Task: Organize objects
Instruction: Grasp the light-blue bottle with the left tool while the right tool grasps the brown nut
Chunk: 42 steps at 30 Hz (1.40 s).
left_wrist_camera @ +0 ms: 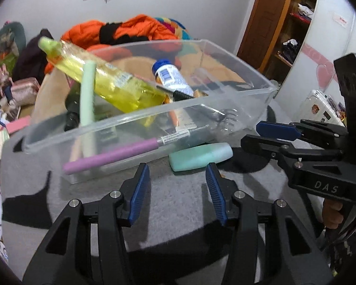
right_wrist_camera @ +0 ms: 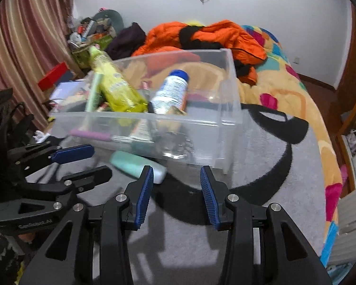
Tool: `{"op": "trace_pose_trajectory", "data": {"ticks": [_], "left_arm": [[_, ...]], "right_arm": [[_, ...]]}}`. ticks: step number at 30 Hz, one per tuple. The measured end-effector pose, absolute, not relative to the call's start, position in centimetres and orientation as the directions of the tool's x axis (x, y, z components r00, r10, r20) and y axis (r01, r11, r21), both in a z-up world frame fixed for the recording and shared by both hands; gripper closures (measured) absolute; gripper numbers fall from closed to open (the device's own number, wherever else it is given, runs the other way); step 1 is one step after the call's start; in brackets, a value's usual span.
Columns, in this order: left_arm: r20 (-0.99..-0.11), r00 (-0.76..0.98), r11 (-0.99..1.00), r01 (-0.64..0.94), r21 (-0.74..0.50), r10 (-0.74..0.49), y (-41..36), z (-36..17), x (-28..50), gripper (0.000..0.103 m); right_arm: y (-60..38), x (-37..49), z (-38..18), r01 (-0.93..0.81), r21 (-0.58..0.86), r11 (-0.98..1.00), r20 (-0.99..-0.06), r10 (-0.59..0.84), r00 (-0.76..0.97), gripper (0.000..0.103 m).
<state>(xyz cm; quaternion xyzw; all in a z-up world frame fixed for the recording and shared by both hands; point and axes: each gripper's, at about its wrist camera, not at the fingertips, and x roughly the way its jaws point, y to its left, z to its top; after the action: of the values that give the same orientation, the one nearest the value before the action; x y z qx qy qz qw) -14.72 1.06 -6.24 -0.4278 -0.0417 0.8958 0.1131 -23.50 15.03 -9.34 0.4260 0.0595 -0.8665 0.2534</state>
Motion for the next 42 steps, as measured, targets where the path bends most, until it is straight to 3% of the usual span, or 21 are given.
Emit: {"op": "trace_pose_trajectory", "data": {"ticks": [8, 16, 30, 36, 42], "left_arm": [[-0.757, -0.578, -0.952, -0.191, -0.239, 0.306, 1.9, -7.4, -15.7, 0.054], [-0.737, -0.565, -0.928, -0.210, -0.308, 0.372, 1.5, -7.3, -15.7, 0.060], [-0.752, -0.573, -0.945, -0.197, -0.259, 0.326, -1.0, -6.6, -8.7, 0.063], [-0.747, -0.621, -0.971, -0.178, -0.162, 0.238, -1.5, -5.5, -7.6, 0.063], [-0.762, -0.593, -0.960, -0.245, -0.139, 0.261, 0.2, -6.1, -9.0, 0.063]], "right_arm": [[15.0, -25.0, -11.0, 0.486, 0.273, -0.830, -0.777, -0.488, -0.397, 0.066], [14.7, -25.4, -11.5, 0.486, 0.377, -0.789, -0.765, -0.561, -0.317, 0.071], [10.3, -22.0, -10.4, 0.651, 0.318, -0.690, -0.763, -0.594, -0.256, 0.073], [10.1, -19.8, -9.4, 0.675, 0.151, -0.722, -0.765, -0.518, -0.383, 0.072], [11.6, -20.5, -10.4, 0.627, 0.107, -0.772, -0.792, -0.447, -0.416, 0.072]]}}
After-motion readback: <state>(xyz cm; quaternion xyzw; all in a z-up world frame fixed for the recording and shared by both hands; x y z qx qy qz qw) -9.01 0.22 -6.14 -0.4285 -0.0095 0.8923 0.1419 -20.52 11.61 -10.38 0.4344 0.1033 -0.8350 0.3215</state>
